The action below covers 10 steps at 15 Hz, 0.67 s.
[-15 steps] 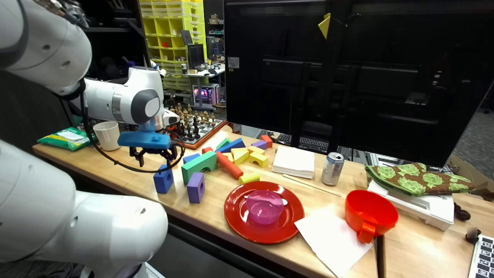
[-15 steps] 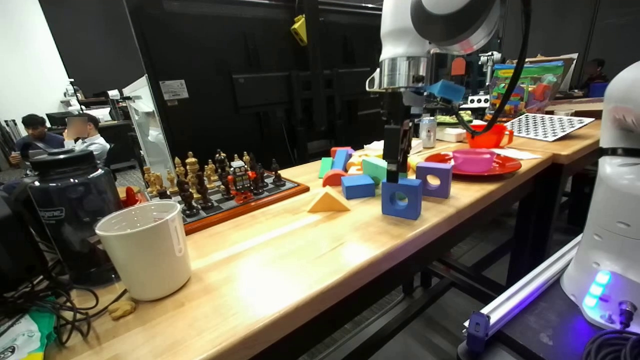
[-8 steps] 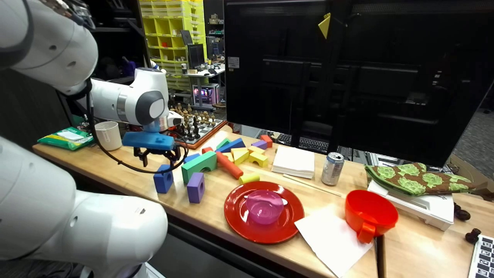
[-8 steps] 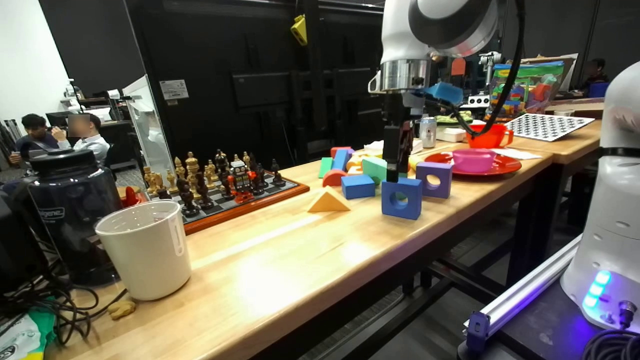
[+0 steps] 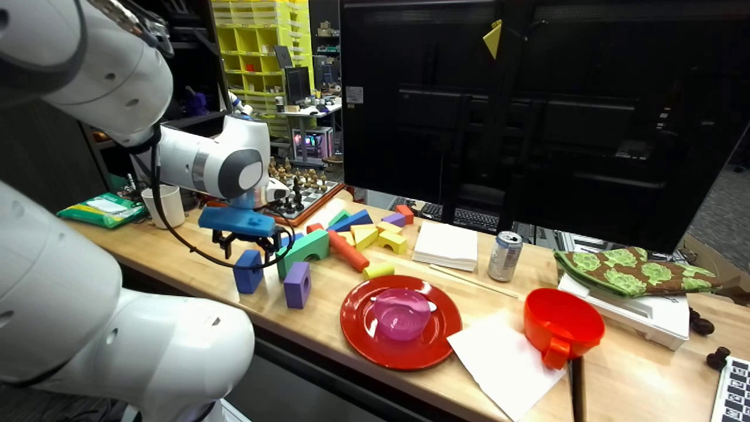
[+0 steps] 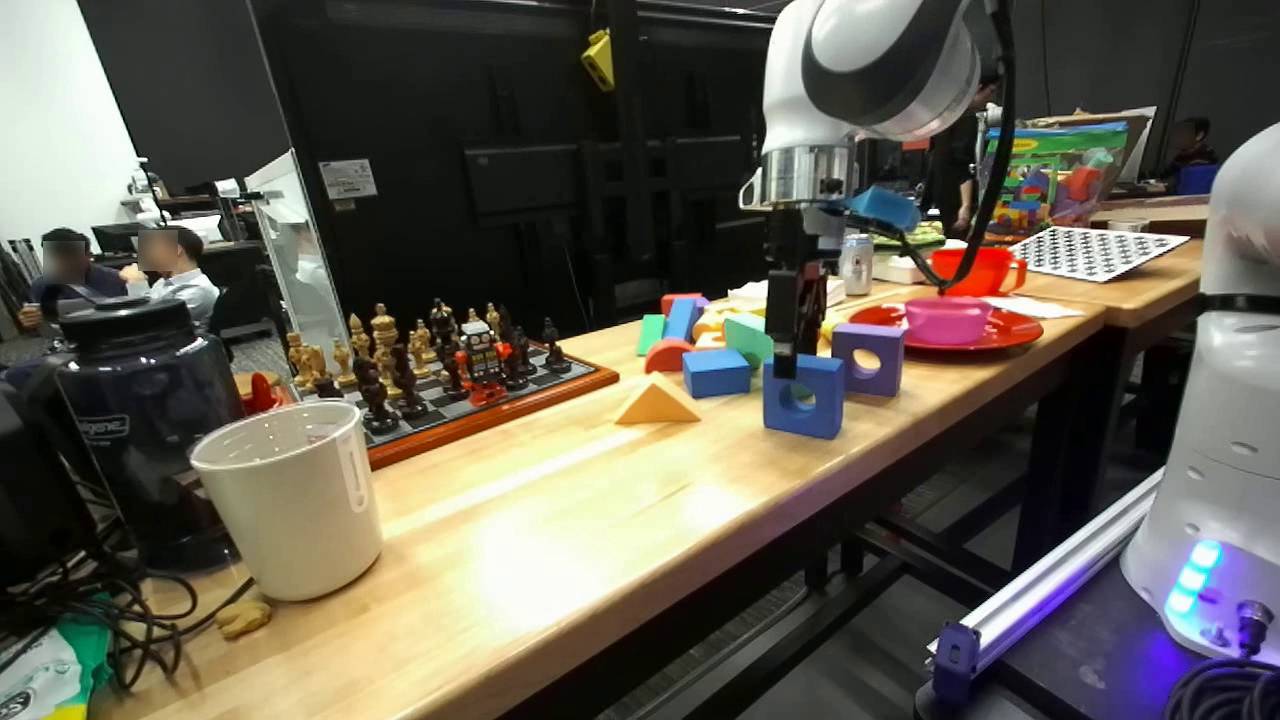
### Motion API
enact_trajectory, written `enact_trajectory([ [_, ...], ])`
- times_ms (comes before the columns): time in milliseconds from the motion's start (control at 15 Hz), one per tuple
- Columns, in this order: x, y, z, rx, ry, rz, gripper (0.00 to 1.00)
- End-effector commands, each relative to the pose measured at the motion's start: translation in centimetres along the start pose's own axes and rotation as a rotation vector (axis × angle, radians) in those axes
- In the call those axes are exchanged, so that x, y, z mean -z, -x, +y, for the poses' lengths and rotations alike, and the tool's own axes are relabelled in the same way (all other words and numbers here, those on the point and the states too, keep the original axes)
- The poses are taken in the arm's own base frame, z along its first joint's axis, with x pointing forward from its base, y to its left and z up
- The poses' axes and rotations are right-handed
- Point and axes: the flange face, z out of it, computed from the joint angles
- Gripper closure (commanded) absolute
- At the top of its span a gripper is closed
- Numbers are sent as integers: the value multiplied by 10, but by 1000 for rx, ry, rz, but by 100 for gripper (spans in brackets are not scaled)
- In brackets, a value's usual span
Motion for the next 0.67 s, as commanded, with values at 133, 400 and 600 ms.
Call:
enact_trajectory([
  [133,-8,-3,7,4,-24,5,37],
  [400,-7,-3,5,2,-16,2,69],
  [600,-5,-3,1,-1,-10,2,84],
])
